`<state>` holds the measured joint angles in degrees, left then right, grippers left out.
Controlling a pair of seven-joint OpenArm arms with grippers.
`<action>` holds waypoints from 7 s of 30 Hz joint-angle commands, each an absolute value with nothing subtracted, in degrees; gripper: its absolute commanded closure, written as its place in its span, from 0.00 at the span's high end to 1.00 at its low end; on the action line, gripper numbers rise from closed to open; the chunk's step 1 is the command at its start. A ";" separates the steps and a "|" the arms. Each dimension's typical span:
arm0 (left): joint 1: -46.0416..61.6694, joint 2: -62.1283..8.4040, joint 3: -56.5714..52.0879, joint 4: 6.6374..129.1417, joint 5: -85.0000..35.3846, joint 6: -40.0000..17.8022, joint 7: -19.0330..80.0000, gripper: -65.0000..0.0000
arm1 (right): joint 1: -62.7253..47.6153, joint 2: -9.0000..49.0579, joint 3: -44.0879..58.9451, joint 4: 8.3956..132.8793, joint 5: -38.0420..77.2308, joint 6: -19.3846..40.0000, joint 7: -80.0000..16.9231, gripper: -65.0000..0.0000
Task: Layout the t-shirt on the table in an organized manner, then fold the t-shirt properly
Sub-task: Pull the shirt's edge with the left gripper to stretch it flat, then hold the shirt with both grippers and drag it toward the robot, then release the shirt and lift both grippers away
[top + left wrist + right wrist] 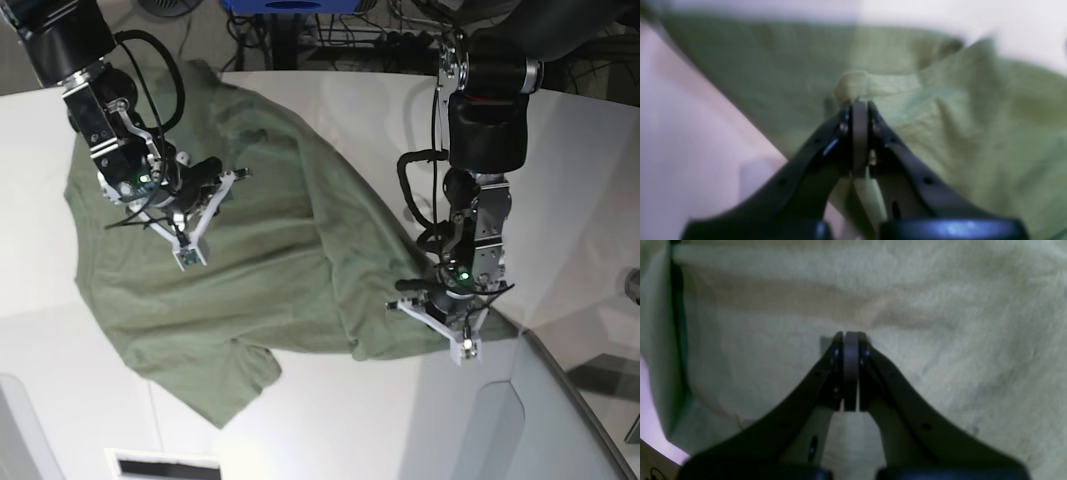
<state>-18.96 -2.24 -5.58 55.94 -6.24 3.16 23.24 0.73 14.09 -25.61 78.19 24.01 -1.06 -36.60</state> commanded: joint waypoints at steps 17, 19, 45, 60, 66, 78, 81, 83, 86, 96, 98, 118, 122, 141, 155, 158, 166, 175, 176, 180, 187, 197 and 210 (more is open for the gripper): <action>18.68 -15.25 -12.79 109.58 -5.67 3.38 44.09 0.00 | 6.29 14.11 -25.19 75.65 24.13 -1.01 -35.56 0.00; 23.60 -15.34 -16.57 110.99 -5.67 3.21 44.09 0.00 | 7.16 13.93 -25.10 73.98 24.13 -1.01 -35.47 0.00; 35.12 -14.90 -33.36 111.43 -5.67 3.12 44.35 0.50 | 9.27 15.69 -21.49 62.37 24.13 -1.36 -25.89 0.00; 10.95 -13.32 -25.01 104.75 -5.67 3.12 44.00 0.50 | 15.08 18.95 -21.85 68.53 24.04 -1.10 -31.25 0.00; -7.34 -13.23 -14.81 80.48 -5.58 3.38 43.74 0.16 | 23.87 17.36 -23.96 53.23 24.04 6.99 -29.67 0.00; -11.91 -13.58 -3.82 63.78 -5.67 10.15 36.62 0.00 | 23.25 17.27 -28.35 45.49 24.04 8.22 -26.59 0.00; -11.30 -13.58 -4.88 63.43 -5.67 10.15 36.62 0.00 | 24.48 17.54 -28.35 41.10 24.04 8.13 -23.34 0.00; -11.38 -13.41 -4.53 63.52 -5.67 10.15 36.62 0.00 | 25.71 17.63 -28.35 36.26 24.04 8.13 -21.05 0.00; -12.09 -13.23 -4.35 63.34 -5.67 10.15 36.53 0.00 | 28.18 17.63 -28.35 28.62 24.04 8.13 -17.54 0.00; -20.44 -12.97 -4.18 55.96 -5.58 10.15 36.35 0.00 | 30.90 20.62 -28.26 21.41 24.40 1.89 -12.00 0.00; -21.58 -11.91 -4.18 53.85 -5.58 10.15 34.07 0.00 | 30.81 21.05 -28.26 21.14 24.40 0.31 -10.77 0.00; -22.64 -7.78 2.24 49.10 -5.76 10.33 22.81 0.00 | 28.97 22.02 -28.18 21.41 24.48 0.40 -10.42 0.00; -22.02 -7.52 2.24 53.14 -6.02 10.33 23.08 0.00 | 28.97 21.93 -28.18 21.41 24.48 0.40 -10.42 0.00; -33.89 -6.37 11.38 20.44 -5.85 10.33 1.71 0.00 | 29.05 21.14 -28.62 21.49 24.31 0.40 -10.42 0.00; -39.08 -5.05 11.65 22.20 -6.20 10.33 -1.19 0.00 | 32.92 19.65 -28.70 25.45 23.96 0.13 -10.24 0.00; -33.71 -4.70 11.65 33.19 -6.20 10.33 5.85 0.00 | 30.55 24.31 -28.18 35.21 24.31 -0.22 -10.51 0.00; -12.26 -5.85 11.74 71.16 -5.76 10.33 24.04 0.00 | 13.93 31.43 -17.27 68.44 24.48 -11.03 -27.74 0.00; 2.59 -12.44 11.65 84.18 -5.76 10.33 27.21 0.00 | -5.49 24.75 -1.10 92.97 24.04 -10.95 -44.09 0.00; 3.65 -12.88 11.65 84.26 -5.76 10.33 27.21 0.00 | -6.73 24.04 -0.04 94.20 24.04 -10.95 -45.32 0.00; 6.90 -13.67 11.65 84.09 -5.76 10.33 27.03 0.00 | -11.12 21.93 3.56 95.96 24.04 -10.95 -47.34 0.00; 8.13 -14.02 11.65 79.96 -5.67 10.33 26.68 0.00 | -14.90 20.70 4.70 92.97 24.04 -10.95 -47.25 0.00; 3.21 -14.55 11.74 69.41 -5.67 10.33 21.49 0.00 | -11.38 21.14 4.35 78.90 24.04 -10.77 -42.68 0.00; -5.67 -14.11 11.82 63.43 -5.67 10.33 21.32 0.00 | 2.59 22.99 0.84 58.95 23.96 -6.90 -38.46 0.00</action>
<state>-4.71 -13.52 12.05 62.94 -6.02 10.07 21.43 2.83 22.68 0.99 59.37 23.24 -7.49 -37.43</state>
